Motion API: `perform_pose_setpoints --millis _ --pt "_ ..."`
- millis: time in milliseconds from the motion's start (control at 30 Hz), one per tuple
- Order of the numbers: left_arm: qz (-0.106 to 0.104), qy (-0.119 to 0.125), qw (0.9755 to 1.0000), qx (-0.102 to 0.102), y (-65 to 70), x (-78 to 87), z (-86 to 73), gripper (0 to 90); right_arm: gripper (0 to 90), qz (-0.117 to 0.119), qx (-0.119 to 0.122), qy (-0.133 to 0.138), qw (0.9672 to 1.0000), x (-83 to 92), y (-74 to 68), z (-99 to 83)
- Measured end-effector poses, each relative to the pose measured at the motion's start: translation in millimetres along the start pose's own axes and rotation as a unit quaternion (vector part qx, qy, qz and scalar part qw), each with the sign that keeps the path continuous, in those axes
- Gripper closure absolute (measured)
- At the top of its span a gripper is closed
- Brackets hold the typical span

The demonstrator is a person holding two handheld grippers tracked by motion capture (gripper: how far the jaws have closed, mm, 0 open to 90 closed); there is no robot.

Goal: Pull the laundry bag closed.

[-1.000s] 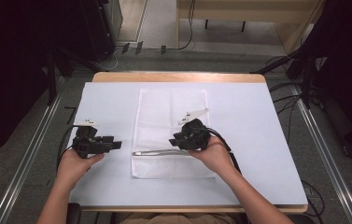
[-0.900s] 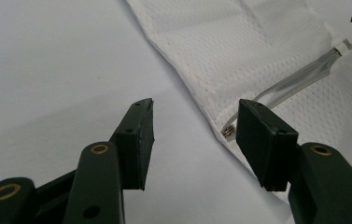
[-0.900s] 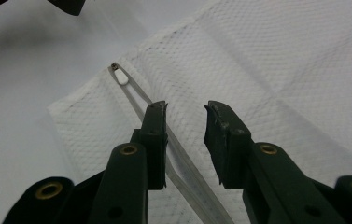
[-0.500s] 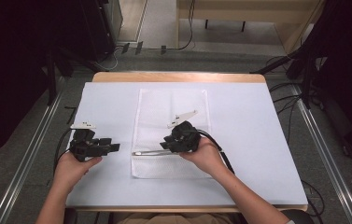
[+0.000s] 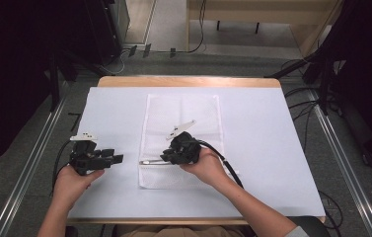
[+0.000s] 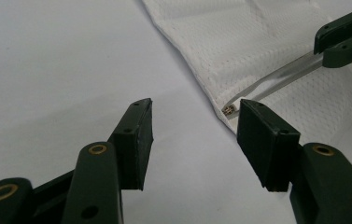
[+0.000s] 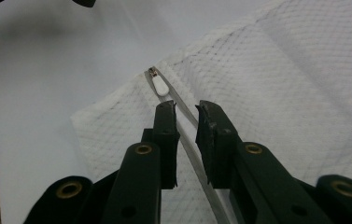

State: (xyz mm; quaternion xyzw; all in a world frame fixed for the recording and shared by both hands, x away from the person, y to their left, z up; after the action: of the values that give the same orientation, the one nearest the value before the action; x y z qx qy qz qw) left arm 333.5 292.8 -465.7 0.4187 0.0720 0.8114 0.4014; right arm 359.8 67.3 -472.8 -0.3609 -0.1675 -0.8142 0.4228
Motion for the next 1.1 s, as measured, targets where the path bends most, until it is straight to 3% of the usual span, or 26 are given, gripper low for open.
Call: perform_pose_setpoints --millis 467,733,833,1100 --pt "0.008 -0.001 1.0000 0.001 -1.7 1.5 -3.8 45.5 78.8 0.013 -0.001 -0.009 0.9999 -25.2 -15.2 8.1" --pt "0.006 -0.004 1.0000 -0.002 -1.7 1.4 -3.5 45.4 77.3 0.020 0.013 -0.018 0.9996 -41.9 -27.3 10.6" --pt "0.007 -0.003 1.0000 -0.003 -1.9 1.1 -3.2 45.4 76.9 0.012 0.020 -0.019 0.9995 -48.2 -28.4 9.1" --pt "0.005 -0.006 0.9999 -0.006 -1.8 -1.4 -2.2 45.2 78.4 0.013 0.009 -0.030 0.9994 -58.2 -28.5 5.5"
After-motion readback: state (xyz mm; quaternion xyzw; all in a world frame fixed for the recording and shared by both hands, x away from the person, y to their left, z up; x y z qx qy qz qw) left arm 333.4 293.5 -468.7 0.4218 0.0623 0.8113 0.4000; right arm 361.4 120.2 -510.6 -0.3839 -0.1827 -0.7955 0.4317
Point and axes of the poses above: each handheld gripper's, and its own axes: x roughly backward along the jaws, z roughly out of its top, y roughly to its right, the point moved 7 cm from there along -x, roughly forward along the jaws, and after that the axes turned 14 degrees about -z, right-handed, at the moved point
